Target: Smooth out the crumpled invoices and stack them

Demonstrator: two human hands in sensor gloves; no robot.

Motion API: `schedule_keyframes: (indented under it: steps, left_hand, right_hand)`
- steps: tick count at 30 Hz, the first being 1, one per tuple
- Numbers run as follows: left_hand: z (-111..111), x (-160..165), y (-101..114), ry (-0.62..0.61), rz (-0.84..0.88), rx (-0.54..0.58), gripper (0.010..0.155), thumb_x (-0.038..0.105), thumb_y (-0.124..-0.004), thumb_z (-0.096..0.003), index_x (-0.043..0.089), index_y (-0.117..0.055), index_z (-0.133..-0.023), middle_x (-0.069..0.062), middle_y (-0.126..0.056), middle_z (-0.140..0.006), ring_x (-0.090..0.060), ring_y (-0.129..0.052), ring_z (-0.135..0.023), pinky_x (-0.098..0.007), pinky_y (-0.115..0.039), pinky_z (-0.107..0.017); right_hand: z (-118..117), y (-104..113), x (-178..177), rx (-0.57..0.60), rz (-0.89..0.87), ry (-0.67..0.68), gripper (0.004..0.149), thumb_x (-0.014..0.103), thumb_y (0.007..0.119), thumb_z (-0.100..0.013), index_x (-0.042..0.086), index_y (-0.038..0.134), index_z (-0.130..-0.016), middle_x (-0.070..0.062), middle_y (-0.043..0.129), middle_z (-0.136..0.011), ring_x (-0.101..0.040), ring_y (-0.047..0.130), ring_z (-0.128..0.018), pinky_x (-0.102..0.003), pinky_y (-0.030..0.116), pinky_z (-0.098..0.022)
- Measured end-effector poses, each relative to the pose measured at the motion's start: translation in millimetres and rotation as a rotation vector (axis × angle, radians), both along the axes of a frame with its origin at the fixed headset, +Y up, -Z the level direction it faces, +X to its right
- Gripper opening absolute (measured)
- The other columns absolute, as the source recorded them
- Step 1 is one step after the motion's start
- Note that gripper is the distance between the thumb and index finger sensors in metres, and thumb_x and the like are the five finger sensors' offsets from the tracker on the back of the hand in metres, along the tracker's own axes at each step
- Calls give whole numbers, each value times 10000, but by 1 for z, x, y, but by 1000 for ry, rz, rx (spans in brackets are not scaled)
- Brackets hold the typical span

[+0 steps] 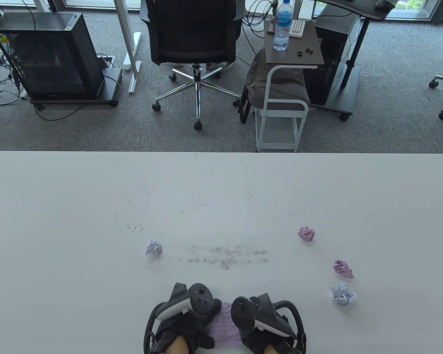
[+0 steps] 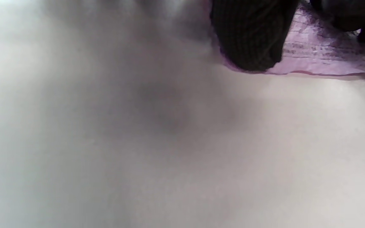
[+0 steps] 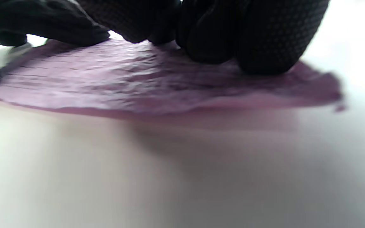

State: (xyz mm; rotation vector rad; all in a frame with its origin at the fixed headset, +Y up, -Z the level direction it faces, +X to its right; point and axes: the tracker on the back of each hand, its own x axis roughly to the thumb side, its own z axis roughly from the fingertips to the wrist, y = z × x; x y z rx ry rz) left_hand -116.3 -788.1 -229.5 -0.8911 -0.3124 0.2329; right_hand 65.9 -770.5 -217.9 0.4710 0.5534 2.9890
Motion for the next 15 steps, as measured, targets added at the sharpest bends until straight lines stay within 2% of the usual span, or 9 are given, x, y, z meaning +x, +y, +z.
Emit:
schedule_keyframes:
  steps: [9, 11, 13, 15]
  left_hand:
    - [0, 0, -1, 4, 4, 2, 875, 370, -856, -507, 375, -195, -1080, -80, 144, -1029, -531, 155, -906, -713, -144, -612]
    - [0, 0, -1, 6, 6, 4, 872, 369, -858, -506, 375, -201, -1080, -80, 142, -1030, -530, 154, -907, -713, -144, -613]
    - [0, 0, -1, 7, 5, 3, 872, 368, -859, -506, 374, -202, -1079, -80, 140, -1030, -531, 153, -907, -713, -145, -612]
    - [0, -1, -1, 7, 4, 3, 872, 369, -859, -506, 375, -202, -1079, -81, 140, -1030, -531, 154, -907, -713, -145, -613]
  right_hand:
    - [-3, 3, 12, 24, -29, -57, 482, 326, 698, -574, 124, 598, -1000, -216, 677, -919, -315, 830, -643, -455, 848, -398]
    - [-2, 13, 16, 94, -100, -60, 479, 333, 710, -569, 117, 623, -987, -233, 691, -914, -339, 845, -637, -463, 855, -387]
    - [0, 24, 14, 155, -159, 11, 482, 339, 718, -562, 118, 632, -982, -231, 694, -916, -344, 847, -642, -459, 860, -385]
    - [5, 28, 8, 146, -221, 137, 471, 340, 718, -559, 132, 645, -976, -230, 658, -957, -364, 816, -700, -486, 843, -425]
